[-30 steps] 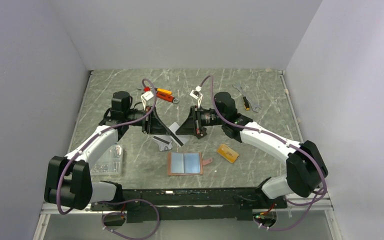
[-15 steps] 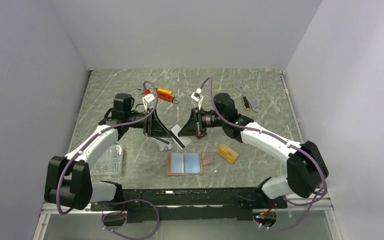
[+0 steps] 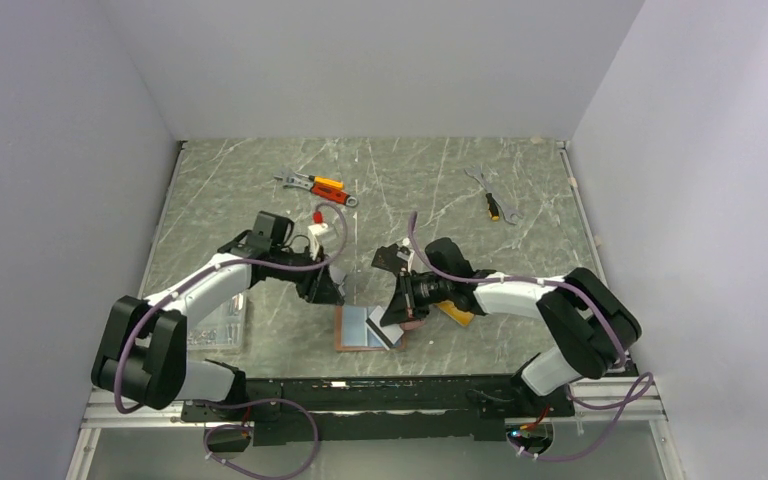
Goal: Put the credit cards into the card holder
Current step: Insert the credit card into the card holder.
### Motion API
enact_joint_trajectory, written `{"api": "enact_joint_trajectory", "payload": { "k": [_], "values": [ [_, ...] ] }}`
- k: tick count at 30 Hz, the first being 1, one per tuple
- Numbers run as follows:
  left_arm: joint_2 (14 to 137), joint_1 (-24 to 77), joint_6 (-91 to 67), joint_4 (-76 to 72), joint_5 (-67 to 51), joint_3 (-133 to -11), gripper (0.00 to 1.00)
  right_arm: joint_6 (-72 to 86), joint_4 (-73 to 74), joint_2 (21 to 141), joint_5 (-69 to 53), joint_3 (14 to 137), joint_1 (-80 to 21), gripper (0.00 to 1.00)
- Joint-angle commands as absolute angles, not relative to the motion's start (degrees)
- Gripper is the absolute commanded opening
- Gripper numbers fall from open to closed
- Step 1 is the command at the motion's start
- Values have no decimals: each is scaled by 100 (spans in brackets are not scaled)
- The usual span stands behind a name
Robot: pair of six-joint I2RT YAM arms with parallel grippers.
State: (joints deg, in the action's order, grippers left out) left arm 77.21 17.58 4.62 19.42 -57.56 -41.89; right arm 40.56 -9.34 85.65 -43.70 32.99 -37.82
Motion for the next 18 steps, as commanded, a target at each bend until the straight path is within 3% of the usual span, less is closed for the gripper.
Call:
{"api": "enact_joint_trajectory", "payload": {
  "k": [1,12,18],
  "values": [
    [7725,2268,2590,3032,-5147,-4620,43,4140,-1492,8833,-4356,3352,-3846,0],
    [7384,3508,5570,3938,-3182,-4658,44,4082,-1147,9338,-4105,3619,-3911,0],
    [7681,4020,6174,3676,-2350,-4534,45,4056,-979,9397,-3994,3758,-3905,0]
  ]
}}
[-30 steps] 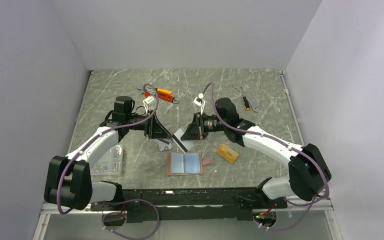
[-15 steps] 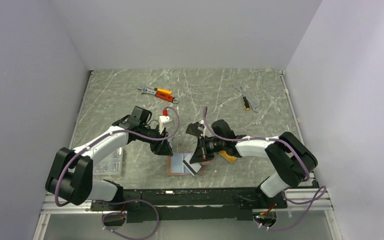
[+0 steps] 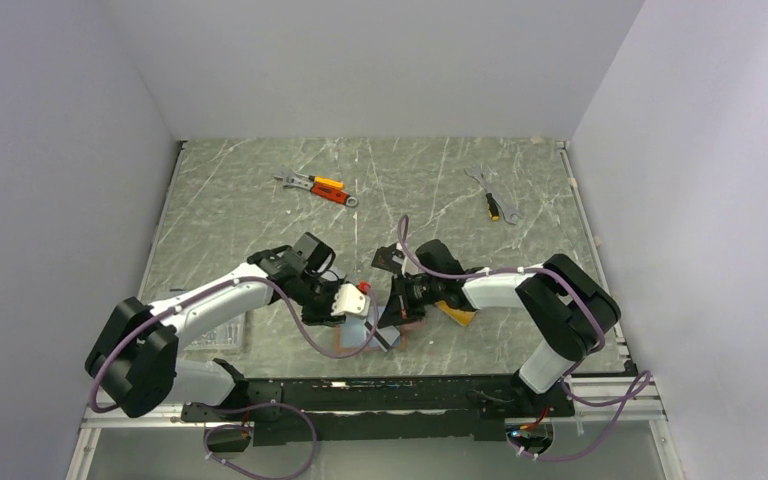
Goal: Put the credit cards into the card holder
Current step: Insert the credit card into the card holder.
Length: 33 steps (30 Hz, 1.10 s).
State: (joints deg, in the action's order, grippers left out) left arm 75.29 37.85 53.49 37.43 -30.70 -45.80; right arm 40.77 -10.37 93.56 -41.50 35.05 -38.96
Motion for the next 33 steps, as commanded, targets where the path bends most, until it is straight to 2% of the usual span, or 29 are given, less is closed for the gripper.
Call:
{"api": "enact_joint_trajectory", "payload": {
  "k": [1,11,24,33],
  "values": [
    [7749,4075,6230,3649,-2280,-4535,44,4040,-943,9384,-3966,3776,-3909,0],
    [8028,4576,6206,3273,-1757,-4212,42,3911,-694,9473,-3901,4014,-3897,0],
    [8331,4962,5897,3153,-1609,-4231,28,3920,-738,9652,-3681,4096,-3902,0],
    [8418,5300,5682,3042,-1521,-4235,26,3968,-877,9551,-3444,4027,-3908,0]
  ]
}}
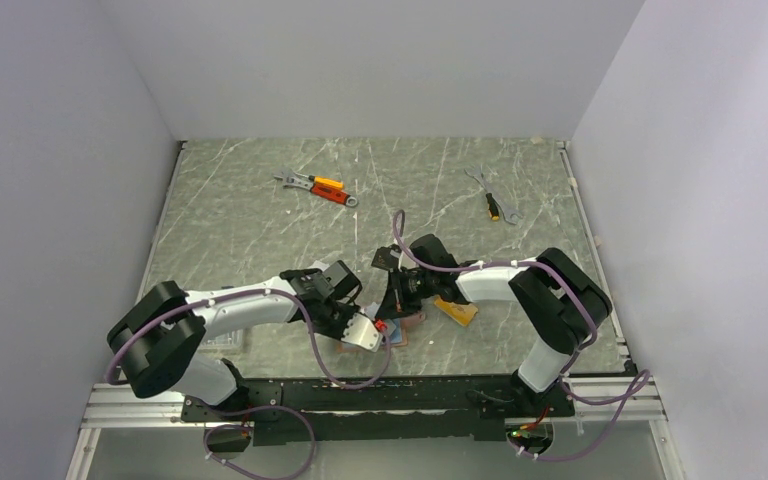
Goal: Put the credit cards into the card holder
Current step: Insert the credit card into the card holder.
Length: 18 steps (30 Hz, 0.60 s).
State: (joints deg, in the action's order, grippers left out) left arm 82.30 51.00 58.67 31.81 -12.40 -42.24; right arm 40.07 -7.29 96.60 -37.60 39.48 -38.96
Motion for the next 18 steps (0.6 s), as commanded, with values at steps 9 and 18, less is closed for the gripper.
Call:
{"api": "enact_joint_trajectory", "payload": {
  "k": [9,18],
  "values": [
    [8310,5482,5588,2983,-1478,-4218,26,4082,-1028,9690,-3377,4071,-3922,0],
    [8381,5588,5386,2905,-1404,-4185,25,4196,-1211,9743,-3038,3999,-4092,0]
  ]
}}
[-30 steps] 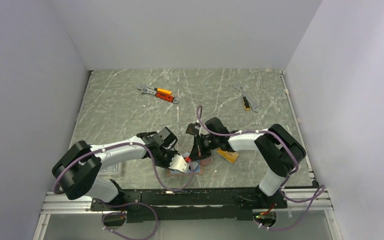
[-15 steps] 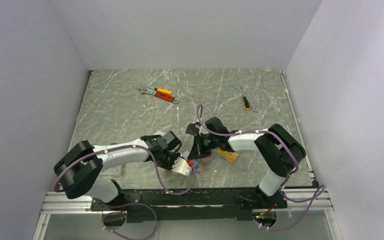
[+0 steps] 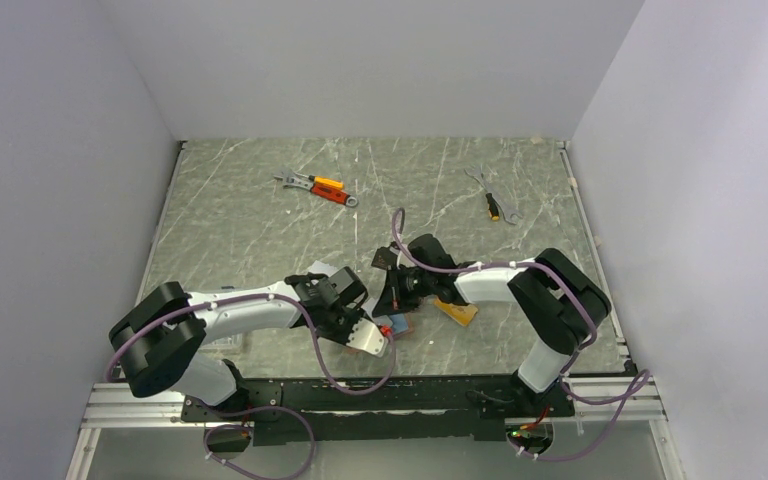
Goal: Put the credit cards into the card holder
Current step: Insert the credit card into the card holder.
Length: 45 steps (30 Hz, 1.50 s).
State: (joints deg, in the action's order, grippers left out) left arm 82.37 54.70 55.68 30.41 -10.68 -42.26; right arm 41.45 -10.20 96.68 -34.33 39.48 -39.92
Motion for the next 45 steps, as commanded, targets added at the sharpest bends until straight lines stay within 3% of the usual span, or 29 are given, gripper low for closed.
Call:
{"api": "enact_joint_trajectory", "payload": {
  "k": [1,10,18,24,30,34,40,45],
  "values": [
    [8384,5590,5387,2892,-1394,-4172,25,4208,-1260,9732,-2957,3954,-4115,0],
    [8453,5603,5316,2888,-1260,-4189,22,4427,-1459,9364,-2019,3499,-4339,0],
    [8454,5599,5204,2819,-1202,-4159,19,4529,-1261,8977,-1514,3172,-4421,23],
    [8328,5599,5200,2752,-1214,-4167,17,4389,-1050,9024,-1433,3296,-4510,29],
    [8418,5599,5182,2838,-1198,-4263,17,4357,-1011,9138,-1479,3431,-4582,22],
    [8385,5603,5168,2830,-1235,-4258,15,4359,-981,9059,-1555,3406,-4575,3],
    [8300,5599,5319,2790,-1071,-4122,14,4171,-899,9144,-2048,3423,-4547,17],
    [8313,5599,5288,2782,-1047,-4121,13,4105,-881,9139,-2219,3424,-4547,18]
  ]
}}
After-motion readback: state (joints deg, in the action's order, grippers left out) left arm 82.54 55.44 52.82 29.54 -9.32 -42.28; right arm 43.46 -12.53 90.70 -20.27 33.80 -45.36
